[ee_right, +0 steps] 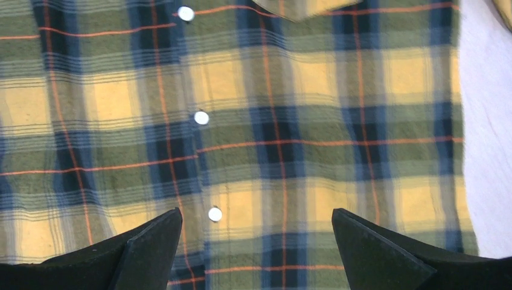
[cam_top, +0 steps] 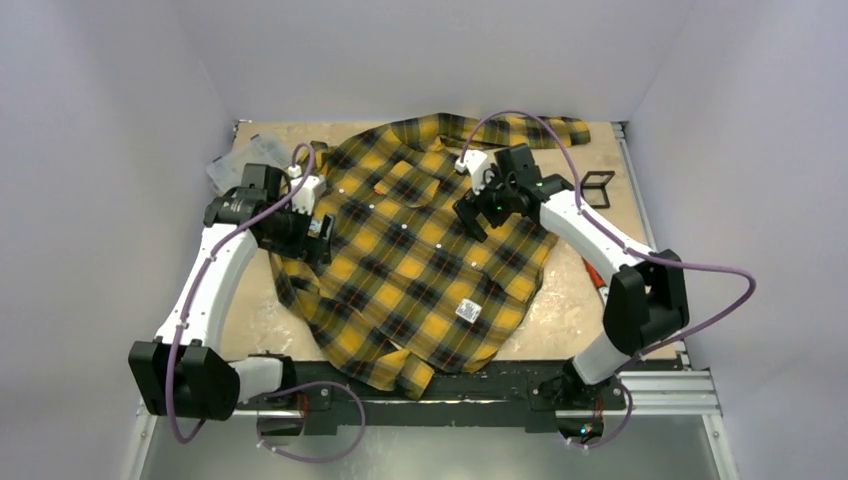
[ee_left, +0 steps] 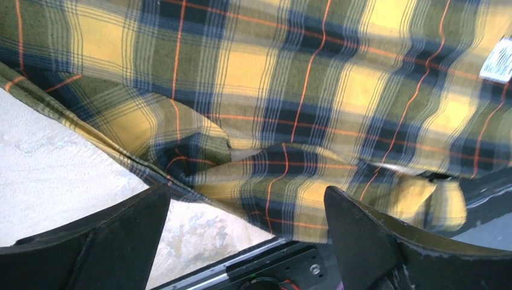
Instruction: Remove the brooch from the garment
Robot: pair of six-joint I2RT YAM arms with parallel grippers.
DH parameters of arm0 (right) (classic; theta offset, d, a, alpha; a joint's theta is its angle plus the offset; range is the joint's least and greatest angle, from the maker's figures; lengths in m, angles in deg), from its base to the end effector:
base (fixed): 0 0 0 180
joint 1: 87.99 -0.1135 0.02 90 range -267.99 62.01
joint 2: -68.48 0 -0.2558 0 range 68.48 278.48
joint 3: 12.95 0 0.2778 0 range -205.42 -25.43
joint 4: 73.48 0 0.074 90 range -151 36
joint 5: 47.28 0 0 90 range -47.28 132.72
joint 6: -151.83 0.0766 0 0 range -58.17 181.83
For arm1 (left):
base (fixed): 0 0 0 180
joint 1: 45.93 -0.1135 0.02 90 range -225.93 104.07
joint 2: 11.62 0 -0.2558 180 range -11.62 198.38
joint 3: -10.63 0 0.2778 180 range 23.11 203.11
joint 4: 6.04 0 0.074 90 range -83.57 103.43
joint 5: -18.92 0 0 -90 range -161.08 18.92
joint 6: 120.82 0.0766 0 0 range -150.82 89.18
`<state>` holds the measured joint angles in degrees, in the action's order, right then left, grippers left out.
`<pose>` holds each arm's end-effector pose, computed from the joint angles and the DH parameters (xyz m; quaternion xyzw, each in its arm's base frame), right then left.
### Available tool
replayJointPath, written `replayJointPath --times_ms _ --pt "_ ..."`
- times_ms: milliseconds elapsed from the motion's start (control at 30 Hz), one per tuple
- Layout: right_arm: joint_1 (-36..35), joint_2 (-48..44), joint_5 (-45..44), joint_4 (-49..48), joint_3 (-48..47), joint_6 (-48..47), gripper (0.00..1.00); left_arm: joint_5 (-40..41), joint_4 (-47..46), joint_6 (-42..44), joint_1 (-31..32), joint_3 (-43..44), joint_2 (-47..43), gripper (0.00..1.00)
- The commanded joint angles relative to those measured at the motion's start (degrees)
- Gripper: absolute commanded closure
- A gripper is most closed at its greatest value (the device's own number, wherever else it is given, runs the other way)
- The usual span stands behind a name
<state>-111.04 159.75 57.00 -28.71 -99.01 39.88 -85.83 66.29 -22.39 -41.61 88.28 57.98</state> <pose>0.3585 0.1731 0.2305 -0.3961 0.8451 0.1200 0.3384 0.2679 -0.0398 0.2588 0.1357 0.9577 -0.1171 0.2251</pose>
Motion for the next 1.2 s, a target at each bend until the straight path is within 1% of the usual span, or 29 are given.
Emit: replayJointPath --times_ms 0,33,67,133,233,433,567,667,767,833,1067,1167 --pt "-5.8 2.8 -1.9 -2.1 -1.6 -0.7 0.01 -4.1 -0.5 -7.5 -3.5 6.6 4.0 0.00" --pt "-7.2 3.8 -2.7 -2.1 -2.1 -1.1 0.01 -5.7 -0.5 -8.8 -5.1 7.4 4.8 0.00" --pt "-9.2 5.0 -3.6 -2.2 -2.8 -1.4 0.01 -7.8 -0.7 -10.0 -8.1 8.0 5.4 0.00" --pt "-12.2 7.3 -6.0 -2.6 -4.1 -1.8 0.01 -10.8 -1.2 -11.1 -11.0 9.0 6.1 0.00" --pt "-15.9 11.5 -10.1 -3.3 -6.5 -2.6 0.01 -10.0 -2.4 -11.4 -12.5 9.2 6.8 0.00" --pt "-21.3 20.3 -16.7 -4.5 -12.9 -4.7 0.01 -12.8 -2.5 -13.4 -15.4 8.0 8.8 0.00" --pt "-23.4 23.9 -19.6 -5.1 -13.9 -5.9 0.01 -13.4 -3.2 -13.6 -16.2 7.0 8.7 0.00" --pt "-23.8 24.9 -19.5 -4.3 -12.4 -6.8 0.01 -13.7 -3.6 -13.5 -16.3 6.3 8.5 0.00" --pt "-23.9 24.3 -19.2 -4.0 -8.7 -8.6 0.01 -14.7 -4.2 -13.6 -16.2 5.6 8.5 0.00" --pt "-23.8 23.6 -16.0 -2.9 -6.4 -9.6 0.01 -15.4 -4.6 -13.6 -16.3 4.9 8.4 0.00" --pt "-22.3 17.7 -11.8 0.6 4.3 -14.4 0.01 -18.6 -6.2 -11.9 -16.3 1.5 7.3 0.00" --pt "-19.5 15.2 -9.9 2.5 7.7 -16.2 0.02 -18.8 -7.0 -11.5 -16.2 0.2 7.2 0.00"
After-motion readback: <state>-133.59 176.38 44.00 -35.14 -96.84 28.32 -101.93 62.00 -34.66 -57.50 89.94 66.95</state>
